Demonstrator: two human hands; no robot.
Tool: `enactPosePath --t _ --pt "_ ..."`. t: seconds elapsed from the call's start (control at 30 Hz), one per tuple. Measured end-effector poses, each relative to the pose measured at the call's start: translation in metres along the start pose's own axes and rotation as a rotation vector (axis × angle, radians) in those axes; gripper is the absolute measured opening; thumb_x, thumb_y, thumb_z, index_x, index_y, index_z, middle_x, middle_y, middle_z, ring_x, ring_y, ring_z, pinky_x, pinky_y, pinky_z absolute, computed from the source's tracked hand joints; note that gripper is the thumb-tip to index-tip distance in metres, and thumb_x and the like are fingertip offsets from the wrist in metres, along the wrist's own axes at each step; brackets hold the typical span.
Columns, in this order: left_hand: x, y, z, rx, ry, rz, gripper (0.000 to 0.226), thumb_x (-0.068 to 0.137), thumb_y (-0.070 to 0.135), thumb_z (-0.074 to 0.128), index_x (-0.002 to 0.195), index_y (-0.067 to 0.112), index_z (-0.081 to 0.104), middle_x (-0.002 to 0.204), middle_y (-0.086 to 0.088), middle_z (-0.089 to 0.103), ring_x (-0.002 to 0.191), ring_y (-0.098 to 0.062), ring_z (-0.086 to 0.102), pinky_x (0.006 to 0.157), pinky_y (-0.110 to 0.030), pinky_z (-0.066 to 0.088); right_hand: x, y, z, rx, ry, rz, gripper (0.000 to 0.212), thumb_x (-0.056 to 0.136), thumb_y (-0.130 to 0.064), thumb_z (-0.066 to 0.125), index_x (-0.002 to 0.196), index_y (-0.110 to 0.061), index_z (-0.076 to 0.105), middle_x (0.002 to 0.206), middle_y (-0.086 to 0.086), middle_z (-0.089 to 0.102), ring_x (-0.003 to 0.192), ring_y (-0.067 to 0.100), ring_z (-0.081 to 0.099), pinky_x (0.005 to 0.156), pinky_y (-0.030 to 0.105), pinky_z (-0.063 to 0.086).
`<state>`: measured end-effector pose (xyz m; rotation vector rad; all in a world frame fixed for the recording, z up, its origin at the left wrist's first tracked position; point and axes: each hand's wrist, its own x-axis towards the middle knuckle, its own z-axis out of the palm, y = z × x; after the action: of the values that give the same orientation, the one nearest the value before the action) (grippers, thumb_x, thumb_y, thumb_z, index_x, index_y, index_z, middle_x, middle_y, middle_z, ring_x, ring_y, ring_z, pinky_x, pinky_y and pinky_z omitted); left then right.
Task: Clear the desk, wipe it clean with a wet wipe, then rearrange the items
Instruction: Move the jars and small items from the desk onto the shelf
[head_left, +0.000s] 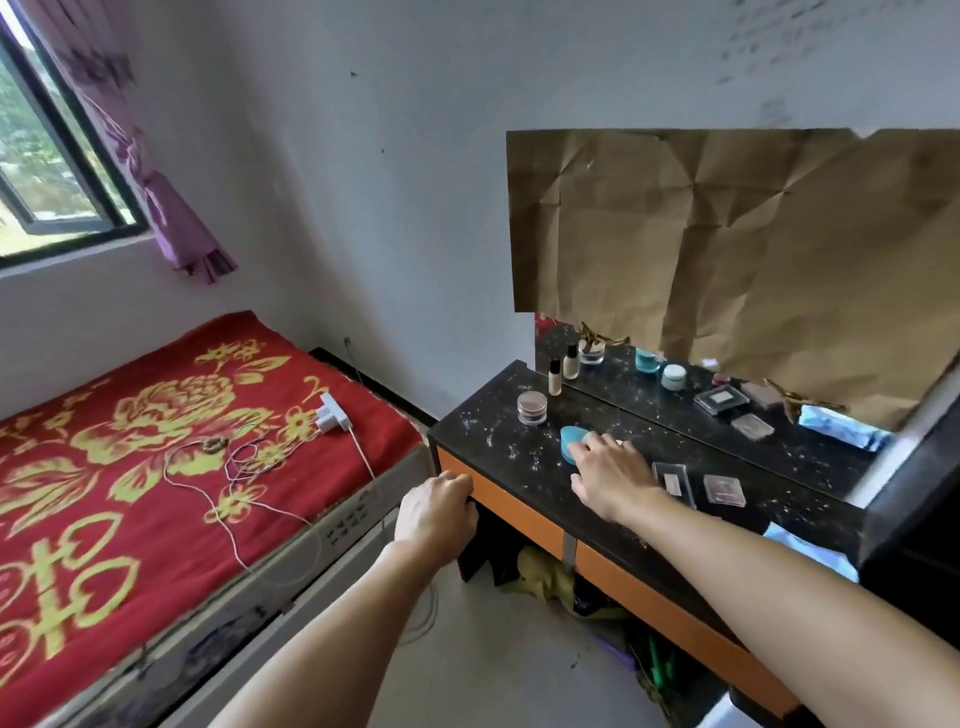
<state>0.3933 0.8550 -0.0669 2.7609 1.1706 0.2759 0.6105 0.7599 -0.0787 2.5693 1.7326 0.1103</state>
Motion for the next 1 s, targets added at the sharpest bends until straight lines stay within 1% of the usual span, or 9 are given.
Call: enactPosePath --t 0.17,0.23,0.33,0.43,0.53,0.67,0.8,1.0 --pt "0.072 -0.036 0.033 -0.023 -0.084 0.038 0.015 0.085 0.025 0.046 0.090 0.017 0.057 0.094 0.001 0.059 0.092 -0.025 0.059 0.069 -0.031 0.042 0.066 0.002 0.032 0.017 -0.052 0.032 0.032 0.092 -0.035 0.046 0.119 -0.018 0.049 0.123 0.007 0.052 0.112 0.026 0.050 0.090 0.039 0.042" --pt "0.104 -0.050 0.046 -0.039 -0.118 0.075 0.015 0.084 0.027 0.047 0.091 0.019 0.057 0.097 0.003 0.060 0.094 -0.023 0.060 0.072 -0.032 0.044 0.091 0.004 0.046 0.032 -0.065 0.067 0.032 0.092 -0.035 0.046 0.119 -0.018 0.049 0.123 0.006 0.052 0.113 0.026 0.050 0.089 0.038 0.041" --pt "0.155 -0.072 0.060 -0.038 -0.162 0.136 0.017 0.085 0.028 0.046 0.094 0.019 0.057 0.100 0.002 0.059 0.096 -0.024 0.059 0.076 -0.034 0.048 0.132 0.009 0.064 0.072 -0.088 0.146 0.031 0.091 -0.035 0.045 0.118 -0.019 0.050 0.121 0.004 0.053 0.111 0.025 0.050 0.088 0.037 0.042" --pt "0.204 -0.096 0.070 -0.038 -0.191 0.183 0.013 0.087 0.026 0.046 0.089 0.017 0.055 0.095 0.001 0.057 0.090 -0.024 0.059 0.072 -0.035 0.048 0.168 0.016 0.078 0.107 -0.121 0.230 0.032 0.092 -0.035 0.045 0.120 -0.021 0.050 0.120 0.003 0.053 0.110 0.024 0.052 0.088 0.037 0.044" --pt "0.250 -0.110 0.080 -0.056 -0.222 0.222 0.012 0.086 0.027 0.046 0.086 0.018 0.054 0.093 0.003 0.059 0.088 -0.024 0.060 0.069 -0.034 0.049 0.194 0.023 0.086 0.176 -0.133 0.367 0.033 0.092 -0.034 0.044 0.123 -0.022 0.049 0.120 0.002 0.054 0.108 0.024 0.055 0.085 0.036 0.044" --pt "0.302 -0.106 0.100 -0.059 -0.304 0.250 0.017 0.086 0.027 0.045 0.097 0.017 0.054 0.101 0.001 0.059 0.094 -0.026 0.060 0.072 -0.036 0.048 0.222 0.035 0.099 0.231 -0.145 0.468 0.033 0.092 -0.033 0.045 0.123 -0.023 0.050 0.120 0.000 0.055 0.106 0.024 0.057 0.081 0.035 0.045" --pt "0.342 -0.085 0.128 -0.081 -0.415 0.254 0.023 0.089 0.030 0.049 0.105 0.014 0.049 0.110 -0.003 0.054 0.104 -0.027 0.055 0.077 -0.037 0.044 0.247 0.058 0.117 0.289 -0.140 0.554 0.034 0.093 -0.033 0.047 0.125 -0.023 0.049 0.123 -0.002 0.054 0.103 0.021 0.057 0.078 0.033 0.046" --pt "0.395 -0.049 0.169 -0.055 -0.575 0.230 0.053 0.085 0.040 0.061 0.125 0.013 0.039 0.126 -0.004 0.043 0.121 -0.025 0.043 0.088 -0.038 0.043 0.286 0.095 0.149 0.390 -0.137 0.612 0.036 0.092 -0.034 0.051 0.126 -0.022 0.049 0.120 -0.001 0.056 0.104 0.021 0.056 0.076 0.034 0.047"
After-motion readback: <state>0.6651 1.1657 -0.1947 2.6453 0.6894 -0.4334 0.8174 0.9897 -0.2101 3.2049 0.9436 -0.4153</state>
